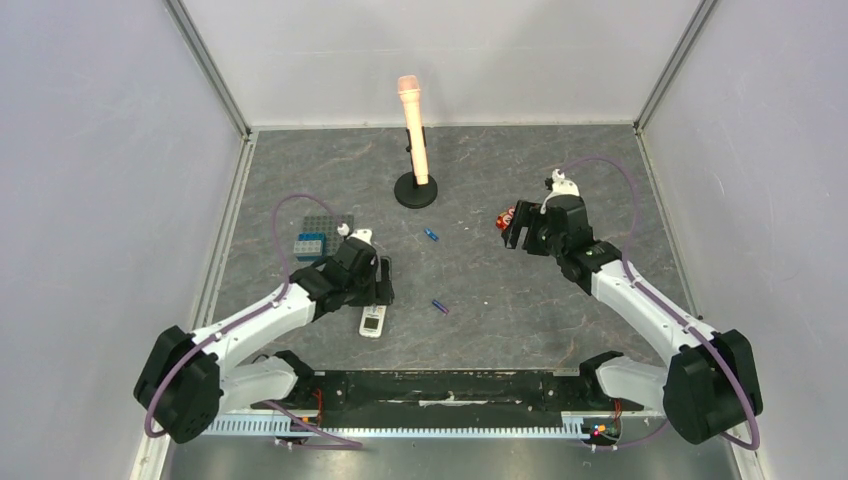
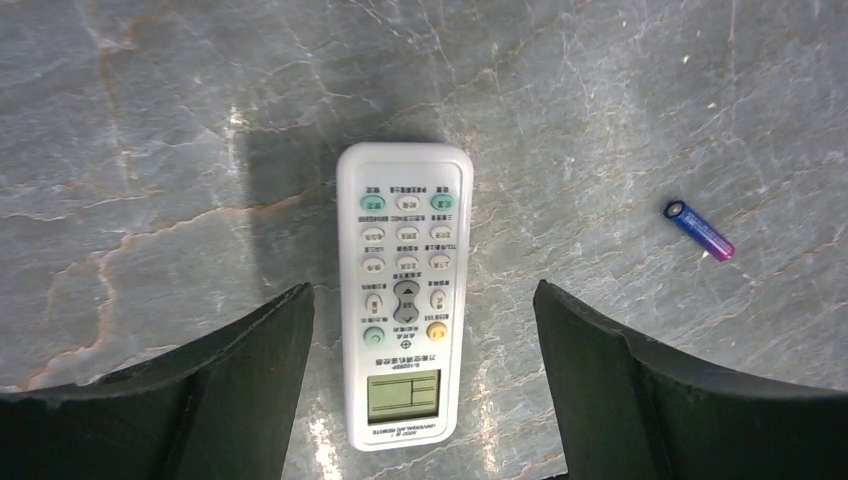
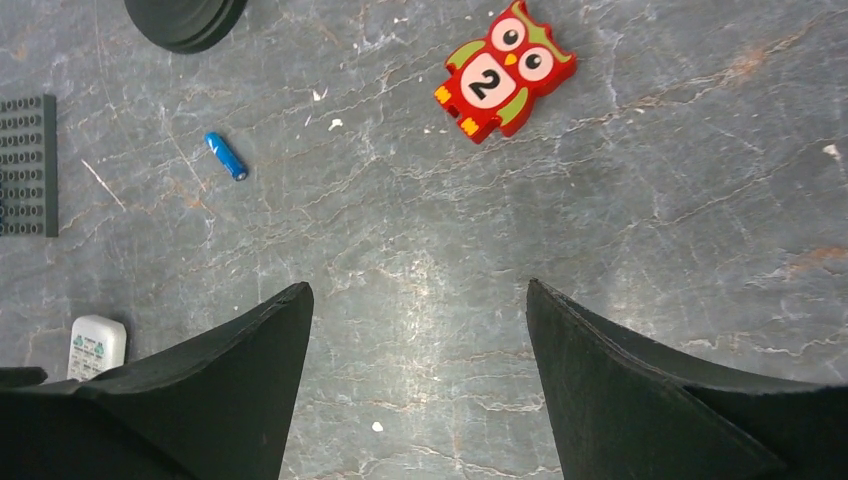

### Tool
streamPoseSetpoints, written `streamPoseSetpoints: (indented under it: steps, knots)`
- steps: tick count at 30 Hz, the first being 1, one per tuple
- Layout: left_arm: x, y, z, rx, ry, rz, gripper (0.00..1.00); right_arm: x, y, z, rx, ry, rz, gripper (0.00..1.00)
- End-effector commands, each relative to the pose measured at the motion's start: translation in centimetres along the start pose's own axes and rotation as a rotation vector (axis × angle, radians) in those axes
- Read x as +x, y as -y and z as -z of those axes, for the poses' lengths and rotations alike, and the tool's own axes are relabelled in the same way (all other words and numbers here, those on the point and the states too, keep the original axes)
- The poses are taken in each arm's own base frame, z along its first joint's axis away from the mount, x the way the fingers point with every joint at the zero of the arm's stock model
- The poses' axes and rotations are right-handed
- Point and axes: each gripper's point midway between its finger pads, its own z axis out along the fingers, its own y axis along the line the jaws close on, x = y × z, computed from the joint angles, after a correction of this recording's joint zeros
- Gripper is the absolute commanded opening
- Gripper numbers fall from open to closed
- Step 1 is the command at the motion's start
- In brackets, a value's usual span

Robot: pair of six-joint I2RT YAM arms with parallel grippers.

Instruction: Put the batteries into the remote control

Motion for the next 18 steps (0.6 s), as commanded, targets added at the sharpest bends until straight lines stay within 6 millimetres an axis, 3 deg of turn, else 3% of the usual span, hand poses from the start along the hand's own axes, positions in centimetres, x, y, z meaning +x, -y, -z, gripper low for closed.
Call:
streamPoseSetpoints:
  steps: [1, 10, 14, 18]
  knots:
    - [0.3, 0.4, -1.4, -0.029, 0.032, 0.003, 0.86, -0.1, -1.0, -0.3, -0.035, 0.014, 0.001, 0.81]
    - [1.6, 0.3, -3.0, -0.087, 0.019, -0.091, 0.84, 0.7, -1.0, -0.2, -0.043, -0.004, 0.010, 0.81]
    - [1.7, 0.3, -3.4, -0.115, 0.007, -0.113, 0.69, 1.1, -0.9, 0.0, -0.048, -0.008, 0.005, 0.81]
    - [1.4, 0.1, -3.5, -0.143, 0.011, -0.116, 0.64, 1.2, -1.0, 0.1, -0.056, -0.009, 0.009, 0.81]
